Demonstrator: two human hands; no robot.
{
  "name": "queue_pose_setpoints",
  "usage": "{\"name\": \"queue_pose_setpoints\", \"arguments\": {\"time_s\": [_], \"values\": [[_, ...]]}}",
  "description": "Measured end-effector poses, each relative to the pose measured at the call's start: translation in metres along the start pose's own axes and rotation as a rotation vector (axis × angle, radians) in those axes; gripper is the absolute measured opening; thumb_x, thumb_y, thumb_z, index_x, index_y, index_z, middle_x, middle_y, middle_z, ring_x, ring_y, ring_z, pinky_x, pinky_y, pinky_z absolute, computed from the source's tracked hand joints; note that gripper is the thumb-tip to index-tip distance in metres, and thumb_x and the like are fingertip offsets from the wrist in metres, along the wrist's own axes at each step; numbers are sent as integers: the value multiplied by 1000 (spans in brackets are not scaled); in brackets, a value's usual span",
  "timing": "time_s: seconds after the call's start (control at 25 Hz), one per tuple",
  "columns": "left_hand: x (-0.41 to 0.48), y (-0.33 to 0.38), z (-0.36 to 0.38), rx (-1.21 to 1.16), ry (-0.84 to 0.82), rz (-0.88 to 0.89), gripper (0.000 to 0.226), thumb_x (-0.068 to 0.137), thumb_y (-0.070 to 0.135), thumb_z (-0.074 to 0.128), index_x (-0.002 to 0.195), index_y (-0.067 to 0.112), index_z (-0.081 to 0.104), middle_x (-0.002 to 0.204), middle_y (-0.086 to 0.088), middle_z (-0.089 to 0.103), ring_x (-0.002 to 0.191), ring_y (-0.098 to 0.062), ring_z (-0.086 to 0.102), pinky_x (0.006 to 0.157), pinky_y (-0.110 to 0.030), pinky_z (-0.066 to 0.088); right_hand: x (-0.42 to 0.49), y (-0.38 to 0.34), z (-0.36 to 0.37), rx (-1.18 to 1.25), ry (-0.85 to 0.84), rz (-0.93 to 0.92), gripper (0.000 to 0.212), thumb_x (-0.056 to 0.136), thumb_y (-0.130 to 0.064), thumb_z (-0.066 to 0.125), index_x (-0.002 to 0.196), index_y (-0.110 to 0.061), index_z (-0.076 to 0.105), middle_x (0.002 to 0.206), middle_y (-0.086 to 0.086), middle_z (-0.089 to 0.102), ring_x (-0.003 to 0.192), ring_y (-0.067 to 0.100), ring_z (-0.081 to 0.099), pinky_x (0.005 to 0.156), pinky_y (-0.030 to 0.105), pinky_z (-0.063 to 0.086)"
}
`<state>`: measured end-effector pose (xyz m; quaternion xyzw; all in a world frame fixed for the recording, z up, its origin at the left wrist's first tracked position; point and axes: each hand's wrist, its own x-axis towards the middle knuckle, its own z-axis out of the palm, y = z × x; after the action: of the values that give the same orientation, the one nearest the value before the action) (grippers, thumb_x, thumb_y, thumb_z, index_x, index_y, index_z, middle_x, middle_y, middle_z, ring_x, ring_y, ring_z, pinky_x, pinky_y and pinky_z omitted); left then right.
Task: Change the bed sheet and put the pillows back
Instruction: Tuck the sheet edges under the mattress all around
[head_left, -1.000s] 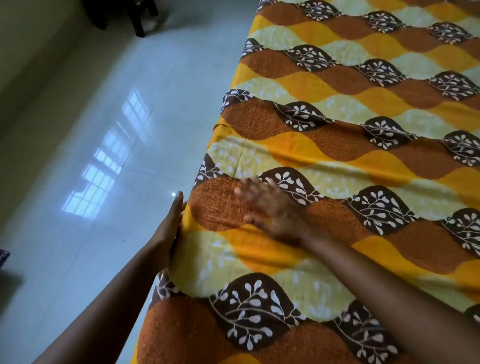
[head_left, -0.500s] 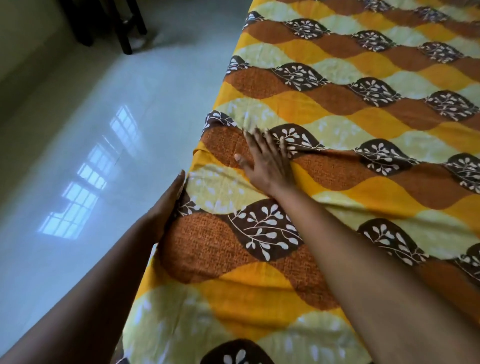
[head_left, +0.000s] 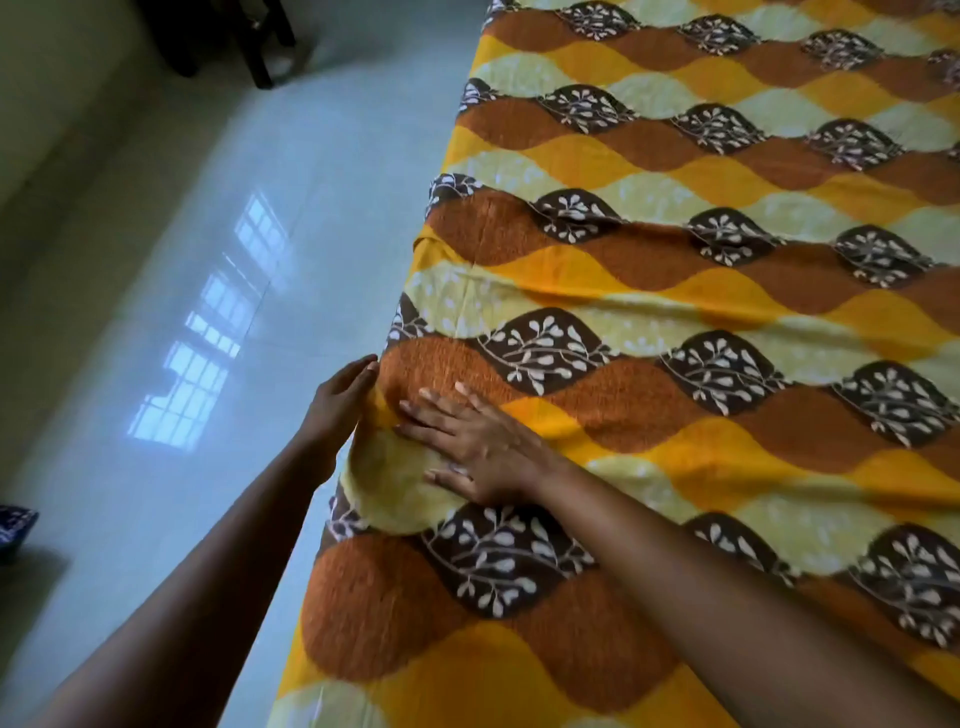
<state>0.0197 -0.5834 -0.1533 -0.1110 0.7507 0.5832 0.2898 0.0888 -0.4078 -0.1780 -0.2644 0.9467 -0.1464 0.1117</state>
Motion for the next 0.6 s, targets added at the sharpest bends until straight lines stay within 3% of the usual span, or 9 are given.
{"name": "queue_pose_setpoints", "arguments": {"time_s": [0.08, 0.16, 0.28, 0.44, 0.52, 0.6], "values": [[-44, -13, -4, 209, 116, 147, 33, 95, 28, 50, 127, 20, 56, 130, 0, 56, 116, -14, 52, 94, -29, 41, -33, -32, -1, 106, 159, 61, 50, 89, -32, 50, 137, -18, 46, 145, 7, 43, 133, 25, 41, 108, 39, 32], [-82, -29, -1, 377, 131, 298, 31, 94, 26, 53, 125, 23, 58, 129, 1, 57, 114, -17, 54, 94, -36, 45, -66, -48, 1, 220, 315, 253, 42, 88, -25, 53, 129, -17, 55, 135, 6, 53, 122, 23, 52, 96, 33, 45], [-147, -57, 19, 653, -21, 471, 33, 91, 29, 57, 123, 25, 58, 128, -1, 59, 106, -23, 60, 92, -35, 45, -138, -81, 12, 313, 478, 465, 37, 88, -19, 48, 122, -12, 61, 125, 10, 58, 115, 16, 50, 93, 25, 42], [-215, -94, 58, 823, -298, 534, 43, 91, 41, 45, 125, 19, 57, 132, -2, 55, 121, -22, 51, 103, -41, 40, -239, -117, 29, 264, 475, 706, 33, 89, -18, 50, 119, -16, 63, 121, 6, 58, 112, 20, 55, 87, 26, 46], [-242, -109, 76, 855, -384, 592, 55, 86, 50, 33, 123, 18, 59, 128, -1, 58, 120, -22, 51, 101, -32, 38, -289, -136, 31, 258, 475, 798, 32, 89, -19, 49, 117, -16, 64, 118, 6, 59, 112, 21, 56, 87, 27, 46], [-268, -115, 97, 887, -449, 616, 52, 88, 48, 34, 123, 19, 59, 128, 0, 58, 120, -20, 50, 96, -25, 33, -340, -151, 32, 253, 476, 862, 31, 89, -20, 48, 115, -16, 65, 116, 7, 60, 111, 22, 56, 87, 29, 47]]}}
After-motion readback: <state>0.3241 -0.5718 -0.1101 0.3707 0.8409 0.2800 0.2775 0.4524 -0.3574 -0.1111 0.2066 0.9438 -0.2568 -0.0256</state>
